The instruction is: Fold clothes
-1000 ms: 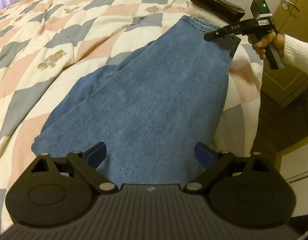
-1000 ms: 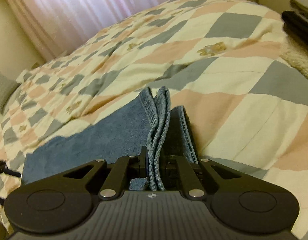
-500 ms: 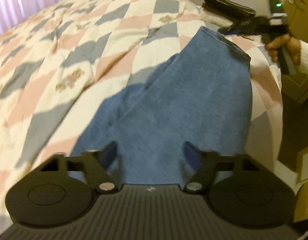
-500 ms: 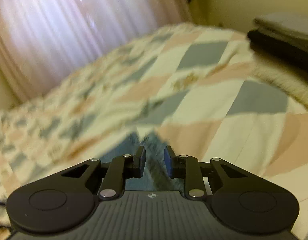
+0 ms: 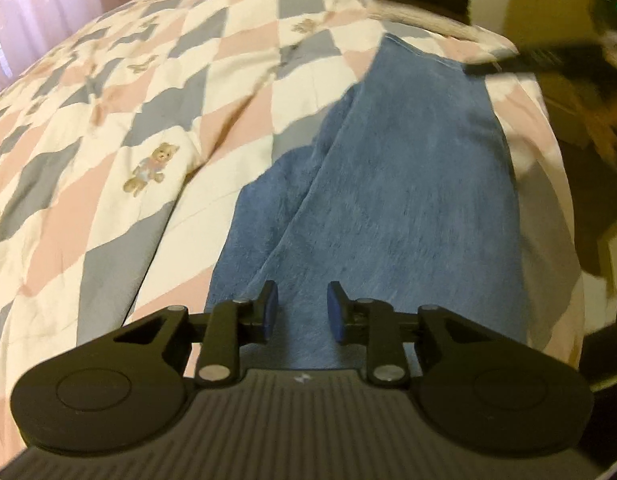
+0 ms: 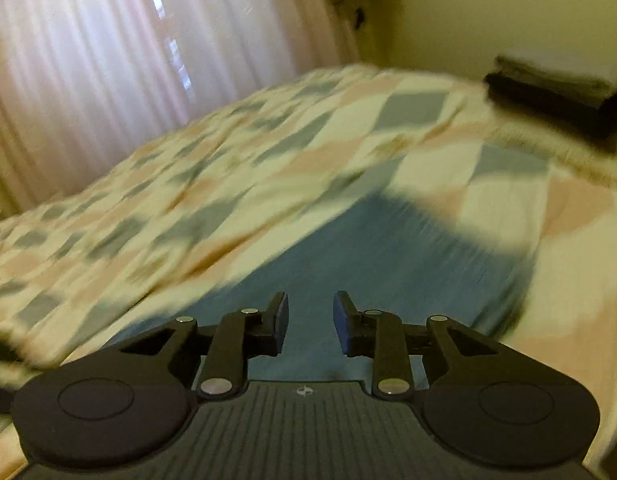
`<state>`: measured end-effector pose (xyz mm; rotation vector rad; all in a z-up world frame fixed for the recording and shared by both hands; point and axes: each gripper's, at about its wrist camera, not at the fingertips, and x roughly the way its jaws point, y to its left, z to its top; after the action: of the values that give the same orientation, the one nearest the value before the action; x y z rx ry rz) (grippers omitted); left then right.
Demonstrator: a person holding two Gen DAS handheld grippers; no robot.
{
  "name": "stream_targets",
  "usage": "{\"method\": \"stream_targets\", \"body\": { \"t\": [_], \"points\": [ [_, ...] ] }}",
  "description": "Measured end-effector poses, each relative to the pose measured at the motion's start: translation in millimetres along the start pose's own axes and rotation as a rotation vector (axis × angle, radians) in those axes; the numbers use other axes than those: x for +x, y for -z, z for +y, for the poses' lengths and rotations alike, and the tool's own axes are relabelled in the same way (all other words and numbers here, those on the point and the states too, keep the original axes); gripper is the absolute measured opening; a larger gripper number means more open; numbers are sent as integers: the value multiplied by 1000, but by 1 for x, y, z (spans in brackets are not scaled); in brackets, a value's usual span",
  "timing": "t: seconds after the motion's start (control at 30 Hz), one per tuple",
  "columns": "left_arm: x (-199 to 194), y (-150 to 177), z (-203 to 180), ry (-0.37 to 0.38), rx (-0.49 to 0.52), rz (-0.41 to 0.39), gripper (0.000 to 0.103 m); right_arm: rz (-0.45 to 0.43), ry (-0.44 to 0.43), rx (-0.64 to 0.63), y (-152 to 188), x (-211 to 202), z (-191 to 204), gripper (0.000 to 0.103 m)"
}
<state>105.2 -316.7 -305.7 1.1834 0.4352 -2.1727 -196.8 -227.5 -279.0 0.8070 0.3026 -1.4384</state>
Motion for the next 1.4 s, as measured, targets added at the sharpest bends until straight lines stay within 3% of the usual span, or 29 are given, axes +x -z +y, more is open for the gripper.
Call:
{"method": "stream_targets", "body": {
  "t": [0.13,0.23,0.33,0.4,0.53,0.67,0.73,0.83,0.87,1.03,1.17,1.4],
  "points": [
    [10,20,22,71,92,-16,14,112,-2,47,79,-9,82,30],
    [9,36,42,113,133,-11,14,207,103,-13,135,-1,137,32],
    [-3,46,55,133,175,12,10,173,220,-33,142,-14,168,31],
    [-21,45,57,154,207,-38,10,122,249,16,136,-25,179,31],
    [-24,40,48,187,284,-113,10,64,282,-54,141,-26,208,31],
    [14,53,35,165,401,-40,10,145,318,-12,167,-3,215,32],
    [15,56,34,142,404,-13,10,148,329,22,167,-4,216,31],
    [3,50,34,128,326,73,11,137,340,115,157,-21,214,33],
    [-1,48,32,121,301,111,12,128,345,146,154,-28,213,38],
    [-18,53,16,102,295,200,16,106,382,227,144,-47,203,42],
    [-12,50,11,61,206,305,16,101,410,265,138,-50,191,44],
    [-4,43,6,8,135,324,21,126,439,287,147,-56,189,47]
  ]
}}
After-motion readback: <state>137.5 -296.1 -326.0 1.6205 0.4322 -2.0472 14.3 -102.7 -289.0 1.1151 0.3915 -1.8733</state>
